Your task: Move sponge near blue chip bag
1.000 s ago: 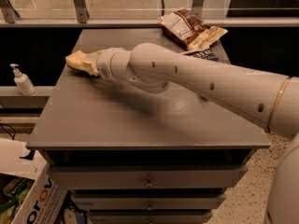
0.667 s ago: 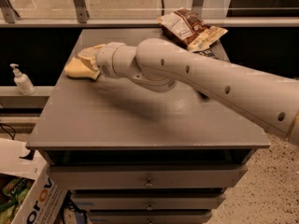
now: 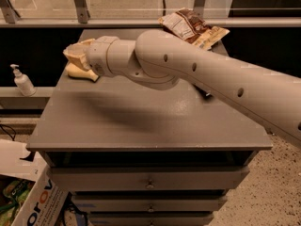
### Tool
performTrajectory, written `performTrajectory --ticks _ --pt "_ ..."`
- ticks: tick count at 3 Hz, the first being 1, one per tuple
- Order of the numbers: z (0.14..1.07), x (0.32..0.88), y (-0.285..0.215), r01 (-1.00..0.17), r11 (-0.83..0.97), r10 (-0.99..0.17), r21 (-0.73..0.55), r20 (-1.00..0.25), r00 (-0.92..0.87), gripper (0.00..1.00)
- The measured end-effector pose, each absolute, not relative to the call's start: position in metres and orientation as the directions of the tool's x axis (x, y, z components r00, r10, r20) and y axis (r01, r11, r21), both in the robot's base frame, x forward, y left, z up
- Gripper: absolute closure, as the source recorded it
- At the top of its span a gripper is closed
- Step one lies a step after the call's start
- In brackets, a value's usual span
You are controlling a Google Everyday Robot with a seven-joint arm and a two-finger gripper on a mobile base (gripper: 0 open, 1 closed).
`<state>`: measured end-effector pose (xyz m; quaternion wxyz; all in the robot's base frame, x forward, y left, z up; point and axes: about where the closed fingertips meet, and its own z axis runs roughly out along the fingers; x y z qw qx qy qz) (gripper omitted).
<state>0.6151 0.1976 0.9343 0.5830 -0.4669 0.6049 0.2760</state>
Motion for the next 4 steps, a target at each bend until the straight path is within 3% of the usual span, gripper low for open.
performTrajectory --ticks 3,4 --pt "0.886 0.639 0.173 -0.864 0.450 -0.340 -0.226 -0.938 0.068 0.12" --pt "0.873 0.650 0.168 -0.857 0.466 -0.350 -0.222 -0.935 0.052 0.00"
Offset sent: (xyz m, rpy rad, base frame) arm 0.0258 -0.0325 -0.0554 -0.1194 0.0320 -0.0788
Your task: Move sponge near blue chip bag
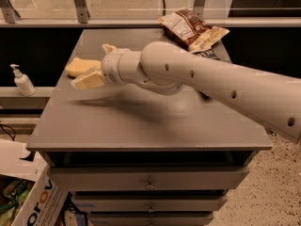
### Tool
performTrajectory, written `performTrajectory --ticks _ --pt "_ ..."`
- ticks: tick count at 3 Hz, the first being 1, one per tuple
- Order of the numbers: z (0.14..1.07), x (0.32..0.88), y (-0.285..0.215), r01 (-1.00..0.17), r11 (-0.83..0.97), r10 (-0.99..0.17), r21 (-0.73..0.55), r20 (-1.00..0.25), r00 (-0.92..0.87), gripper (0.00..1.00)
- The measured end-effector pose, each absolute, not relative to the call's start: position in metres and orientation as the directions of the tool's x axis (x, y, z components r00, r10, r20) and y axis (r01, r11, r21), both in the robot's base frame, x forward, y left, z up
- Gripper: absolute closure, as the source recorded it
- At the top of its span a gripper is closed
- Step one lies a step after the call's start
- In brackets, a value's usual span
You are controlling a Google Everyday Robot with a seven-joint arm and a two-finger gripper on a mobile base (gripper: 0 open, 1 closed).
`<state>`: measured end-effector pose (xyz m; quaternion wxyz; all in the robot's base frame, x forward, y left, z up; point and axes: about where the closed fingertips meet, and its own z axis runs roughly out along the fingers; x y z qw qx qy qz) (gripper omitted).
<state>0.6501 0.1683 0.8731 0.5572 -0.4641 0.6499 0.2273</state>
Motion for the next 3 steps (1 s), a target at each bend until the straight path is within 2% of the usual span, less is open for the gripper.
performTrajectory --ticks 3 --pt "0.851 0.667 0.174 -0.827 0.529 -0.279 -0.191 -0.959 0.044 0.00"
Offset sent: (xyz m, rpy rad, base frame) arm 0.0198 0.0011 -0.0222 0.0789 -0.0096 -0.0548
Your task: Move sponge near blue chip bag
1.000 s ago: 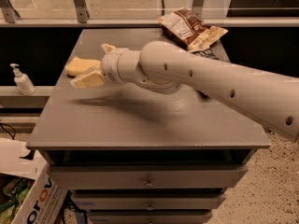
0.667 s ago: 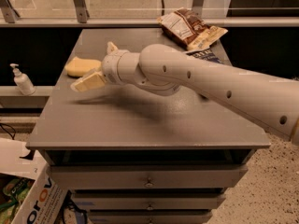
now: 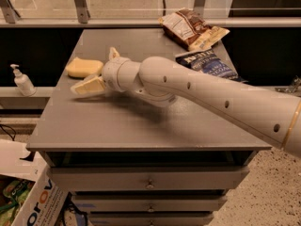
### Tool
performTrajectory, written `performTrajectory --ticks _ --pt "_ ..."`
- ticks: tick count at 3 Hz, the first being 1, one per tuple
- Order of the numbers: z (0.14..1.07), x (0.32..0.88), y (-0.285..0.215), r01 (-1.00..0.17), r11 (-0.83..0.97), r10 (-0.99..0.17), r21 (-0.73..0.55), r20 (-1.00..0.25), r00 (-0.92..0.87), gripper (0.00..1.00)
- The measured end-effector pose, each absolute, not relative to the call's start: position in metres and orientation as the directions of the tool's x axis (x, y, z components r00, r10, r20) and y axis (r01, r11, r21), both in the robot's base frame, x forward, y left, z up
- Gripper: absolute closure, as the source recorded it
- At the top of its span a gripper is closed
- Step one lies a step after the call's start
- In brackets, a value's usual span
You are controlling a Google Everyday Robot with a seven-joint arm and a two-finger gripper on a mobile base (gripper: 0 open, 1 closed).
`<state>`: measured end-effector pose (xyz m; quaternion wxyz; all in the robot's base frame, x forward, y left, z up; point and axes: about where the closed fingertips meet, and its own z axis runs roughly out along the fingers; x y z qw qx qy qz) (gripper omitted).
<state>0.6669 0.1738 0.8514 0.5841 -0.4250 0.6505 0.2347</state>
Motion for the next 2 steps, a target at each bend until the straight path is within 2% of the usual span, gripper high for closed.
performTrajectory --ticks 1,2 --pt "0.8460 0.6711 0.1811 -0.813 0.556 -0.254 -0.174 -0.967 0.033 0.00" --pt "0.8422 0.6755 0.1870 -0.795 0.586 -0.240 -0.158 -0.971 0.016 0.18"
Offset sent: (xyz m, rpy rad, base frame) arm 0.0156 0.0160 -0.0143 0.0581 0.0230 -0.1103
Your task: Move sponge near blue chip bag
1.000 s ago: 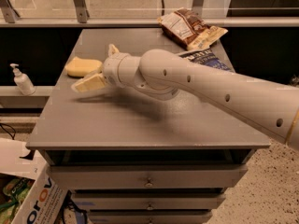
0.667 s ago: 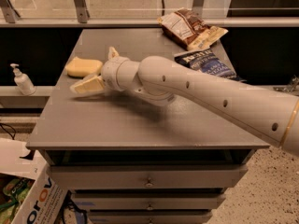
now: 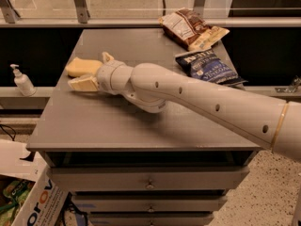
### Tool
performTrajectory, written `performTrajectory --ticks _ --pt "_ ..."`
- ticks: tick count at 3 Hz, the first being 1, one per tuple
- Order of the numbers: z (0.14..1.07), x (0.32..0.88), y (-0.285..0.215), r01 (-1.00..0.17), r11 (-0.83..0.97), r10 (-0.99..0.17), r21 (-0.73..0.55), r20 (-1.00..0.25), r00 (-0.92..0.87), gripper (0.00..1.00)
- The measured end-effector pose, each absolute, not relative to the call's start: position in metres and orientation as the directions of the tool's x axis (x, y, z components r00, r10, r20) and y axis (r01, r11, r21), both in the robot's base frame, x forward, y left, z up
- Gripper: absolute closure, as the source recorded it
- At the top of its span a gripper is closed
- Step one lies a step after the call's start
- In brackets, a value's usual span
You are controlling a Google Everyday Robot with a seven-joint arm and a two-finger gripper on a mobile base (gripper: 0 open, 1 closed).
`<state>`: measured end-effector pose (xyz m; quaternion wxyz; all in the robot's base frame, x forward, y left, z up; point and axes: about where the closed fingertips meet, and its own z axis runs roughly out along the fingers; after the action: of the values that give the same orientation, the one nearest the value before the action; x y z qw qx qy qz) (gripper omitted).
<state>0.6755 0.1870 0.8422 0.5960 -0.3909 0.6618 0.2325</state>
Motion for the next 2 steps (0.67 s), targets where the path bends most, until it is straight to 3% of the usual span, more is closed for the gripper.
performTrajectory --ticks 2 --pt "0.8356 0.6774 0.1815 -0.767 0.623 -0.239 -0.150 -0.971 -0.004 0.64"
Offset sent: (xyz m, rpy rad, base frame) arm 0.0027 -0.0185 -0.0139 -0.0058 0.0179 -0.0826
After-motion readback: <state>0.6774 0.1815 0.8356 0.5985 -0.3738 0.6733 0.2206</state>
